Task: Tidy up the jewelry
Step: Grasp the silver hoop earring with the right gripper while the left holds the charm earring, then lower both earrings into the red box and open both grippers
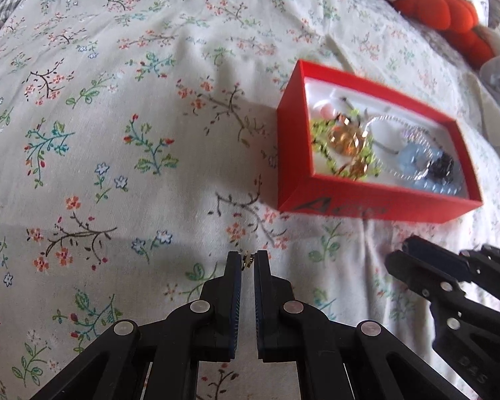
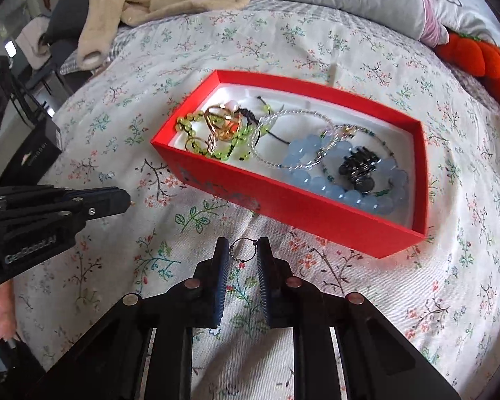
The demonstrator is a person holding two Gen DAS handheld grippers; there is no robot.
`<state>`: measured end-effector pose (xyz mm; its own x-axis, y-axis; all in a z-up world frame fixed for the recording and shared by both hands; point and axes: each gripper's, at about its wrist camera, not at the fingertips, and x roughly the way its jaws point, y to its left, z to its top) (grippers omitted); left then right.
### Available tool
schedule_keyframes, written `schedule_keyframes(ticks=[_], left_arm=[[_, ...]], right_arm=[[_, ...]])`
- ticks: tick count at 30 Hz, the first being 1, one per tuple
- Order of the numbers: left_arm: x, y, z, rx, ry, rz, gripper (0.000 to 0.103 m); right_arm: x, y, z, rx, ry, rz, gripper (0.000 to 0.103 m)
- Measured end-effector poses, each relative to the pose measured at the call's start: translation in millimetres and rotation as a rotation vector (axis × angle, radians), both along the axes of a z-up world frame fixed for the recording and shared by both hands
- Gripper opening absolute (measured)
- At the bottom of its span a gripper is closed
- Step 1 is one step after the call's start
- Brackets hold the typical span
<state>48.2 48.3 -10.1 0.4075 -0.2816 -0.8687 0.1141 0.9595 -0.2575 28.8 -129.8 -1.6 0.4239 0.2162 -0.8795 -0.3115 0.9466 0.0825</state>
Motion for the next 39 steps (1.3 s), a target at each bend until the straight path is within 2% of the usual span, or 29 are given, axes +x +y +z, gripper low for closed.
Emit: schedule_keyframes(ticks=[8,13,22,37,39], left_arm=[[2.9,0.1,26.5,-0.092,-0.112,0.022,0.002],[6.0,-11.4,35.4,-0.150,-0.136,-0.004,0.002],[8.2,-44.9,46.4,-0.203,-0.209,-0.064,0.002],[24.2,-84.1,28.0,-0.131,-0.202,-0.090,0.004],[24.2,-86.1,28.6,-0.095,-0.196,-0.079,0.018]], right_arm=[[-5.8,-22.1,28.9,0.047,-0.026,-0.058,0.018],[-4.9,-44.5,41.5,0.070,-0.036,-0.121,0.018],[4.0,-76.2,54.2,0.104,-0.061,-0.219,0.018],[10.7,-92.1,48.0,0.105,-0.055,-0.259,0.019],[11.3,-93.3,47.9,0.106,-0.057,-0.258,0.019]])
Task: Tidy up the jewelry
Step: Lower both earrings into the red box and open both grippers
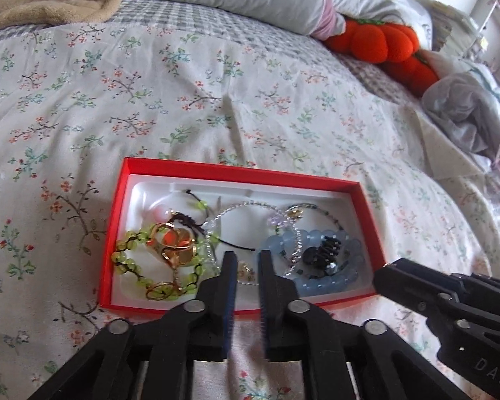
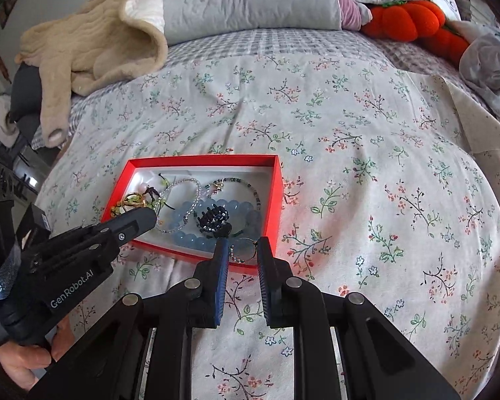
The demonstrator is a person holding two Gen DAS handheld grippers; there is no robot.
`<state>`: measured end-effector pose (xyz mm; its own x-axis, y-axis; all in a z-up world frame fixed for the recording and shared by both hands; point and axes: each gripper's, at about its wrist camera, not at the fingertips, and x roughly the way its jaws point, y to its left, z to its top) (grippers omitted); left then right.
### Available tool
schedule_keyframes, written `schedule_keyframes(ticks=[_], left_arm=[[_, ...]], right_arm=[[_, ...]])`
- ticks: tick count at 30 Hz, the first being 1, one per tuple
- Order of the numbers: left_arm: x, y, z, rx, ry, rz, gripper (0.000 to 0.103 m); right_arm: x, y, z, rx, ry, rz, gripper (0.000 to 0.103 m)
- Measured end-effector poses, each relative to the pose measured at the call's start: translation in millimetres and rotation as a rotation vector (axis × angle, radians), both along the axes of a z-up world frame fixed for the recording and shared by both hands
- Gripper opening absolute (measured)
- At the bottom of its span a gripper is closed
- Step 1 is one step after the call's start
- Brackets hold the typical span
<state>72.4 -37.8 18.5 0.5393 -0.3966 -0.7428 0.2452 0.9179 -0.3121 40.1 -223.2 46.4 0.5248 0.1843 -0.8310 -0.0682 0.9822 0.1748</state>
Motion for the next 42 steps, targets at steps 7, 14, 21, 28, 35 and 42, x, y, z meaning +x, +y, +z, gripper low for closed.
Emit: schedule_keyframes(ticks=[7,14,21,28,35,42], left_arm=[[-11.4,12.3,13.6,0.035,-0.021,0.034,0.037],[-20.2,27.5,16.2,0.084,0.002,0.081,0.047],[-24.5,36.7,7.9,0.138,0.057,0.105,0.054],[-24.9,42.9,4.4,0.157,0.088,0.128,0.056],[-27.9,42.8,6.5,0.187,0.080,0.154,0.080],[-33.2,44.6,4.2,0.281,0.072,0.199,0.092]], right_arm=[[3.9,-1.1,2.0,0.000,-0.015,-0.001,0.019],[17.1,0.8,6.1,0.000,-0.052,-0.012,0.019],[29.4,11.0,2.9,-0.044,-0.069,-0.001,0.019],[34.1,15.2,1.0,-0.061,-0.082,0.019,0.019],[29.9,14.5,6.0,-0.046,-0.083,0.008,0.059],[11.5,10.4,14.1,-0.041,-0.048,-0.006,0.059]])
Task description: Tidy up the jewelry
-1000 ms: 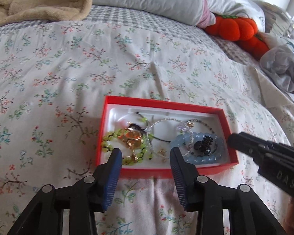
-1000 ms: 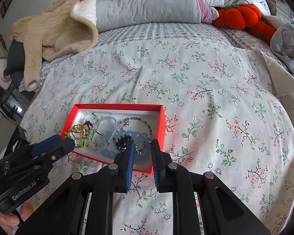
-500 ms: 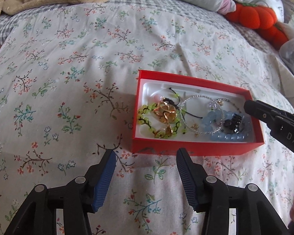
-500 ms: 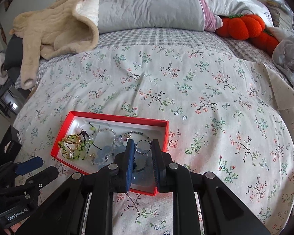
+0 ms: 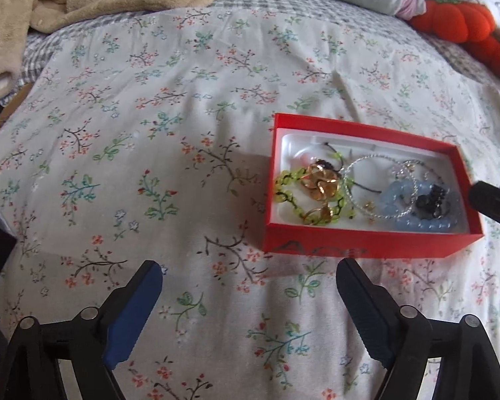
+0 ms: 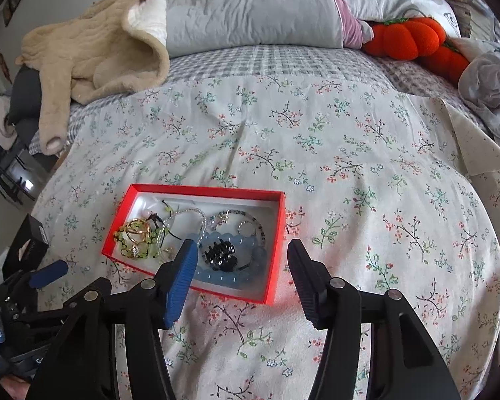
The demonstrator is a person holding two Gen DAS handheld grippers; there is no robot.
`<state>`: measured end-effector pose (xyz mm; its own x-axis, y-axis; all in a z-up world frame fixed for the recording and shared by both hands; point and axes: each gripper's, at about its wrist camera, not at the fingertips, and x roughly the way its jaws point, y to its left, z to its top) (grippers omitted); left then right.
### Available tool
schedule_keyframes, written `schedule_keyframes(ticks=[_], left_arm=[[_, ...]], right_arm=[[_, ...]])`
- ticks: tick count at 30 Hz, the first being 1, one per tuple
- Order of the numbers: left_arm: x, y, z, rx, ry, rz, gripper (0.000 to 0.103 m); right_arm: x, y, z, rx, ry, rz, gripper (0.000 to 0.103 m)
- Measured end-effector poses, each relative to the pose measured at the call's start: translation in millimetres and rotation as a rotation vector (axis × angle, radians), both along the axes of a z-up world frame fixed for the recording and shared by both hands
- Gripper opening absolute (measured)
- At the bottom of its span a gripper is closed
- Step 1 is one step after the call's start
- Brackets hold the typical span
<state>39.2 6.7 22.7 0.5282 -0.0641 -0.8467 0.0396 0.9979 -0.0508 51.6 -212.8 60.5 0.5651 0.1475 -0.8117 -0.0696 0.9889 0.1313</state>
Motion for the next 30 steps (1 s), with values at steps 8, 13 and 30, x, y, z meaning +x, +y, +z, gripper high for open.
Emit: schedule_keyframes(ticks=[8,13,30], left_arm=[[-17.0,1.9,-0.3,0.044,0.058,0.007,0.103],[-40.3,5.0,0.5,0.096,0.068,0.037,0.103],[-67.7,24.6,0.4,0.082,0.053,0.079,0.103]], right_arm=[[-31.3,1.0,0.5,-0.067,0.067,0.004,0.092],[-55.3,0.5,-5.7,-0.178,0.140,-0.037,0.098],[-95.7,7.0,-9.2,-0.256,0.129,-0.051,0.099]])
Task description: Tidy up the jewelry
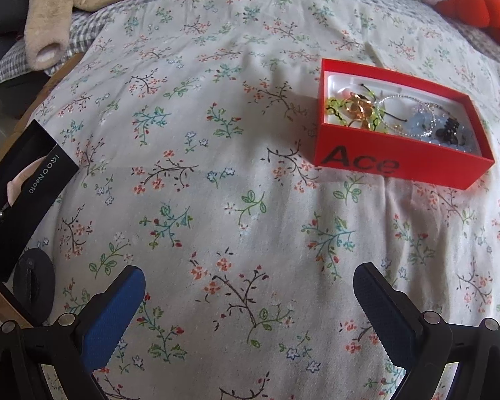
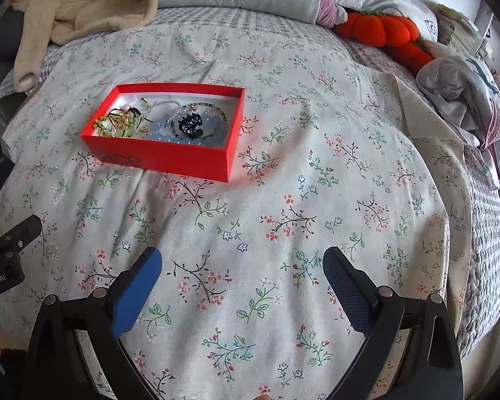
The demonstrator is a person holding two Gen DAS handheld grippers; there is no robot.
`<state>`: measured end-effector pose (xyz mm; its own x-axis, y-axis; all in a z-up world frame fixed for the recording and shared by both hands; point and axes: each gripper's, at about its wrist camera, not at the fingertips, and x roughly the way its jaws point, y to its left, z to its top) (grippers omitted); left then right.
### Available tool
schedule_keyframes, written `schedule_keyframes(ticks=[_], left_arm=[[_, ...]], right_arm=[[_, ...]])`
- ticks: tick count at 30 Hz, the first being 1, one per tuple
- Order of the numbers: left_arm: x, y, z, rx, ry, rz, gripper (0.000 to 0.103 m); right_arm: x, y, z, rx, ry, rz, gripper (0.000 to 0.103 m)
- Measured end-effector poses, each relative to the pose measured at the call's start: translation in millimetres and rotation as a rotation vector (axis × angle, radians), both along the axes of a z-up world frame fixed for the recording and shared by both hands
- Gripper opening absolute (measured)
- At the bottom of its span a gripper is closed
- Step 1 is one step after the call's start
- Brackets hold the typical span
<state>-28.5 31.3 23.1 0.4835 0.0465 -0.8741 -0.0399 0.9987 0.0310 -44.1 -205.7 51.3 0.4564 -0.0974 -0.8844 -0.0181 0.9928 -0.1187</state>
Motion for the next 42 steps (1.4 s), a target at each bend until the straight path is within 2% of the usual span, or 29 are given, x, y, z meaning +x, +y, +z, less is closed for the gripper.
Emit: schedule_keyframes(ticks=[13,42], left_arm=[[0.0,-10.9,1.0,-0.005,-0.003,-0.014,0.103],[-0.5,-9.2,-1.1,-0.010,0.014,-0.010,0.103]], right_arm=[[2.4,10.3,1.3,0.028,-0.013,-0.002,0.099],[1.3,15.7,-1.7,0.021,-0.010,-0.002,0.099]])
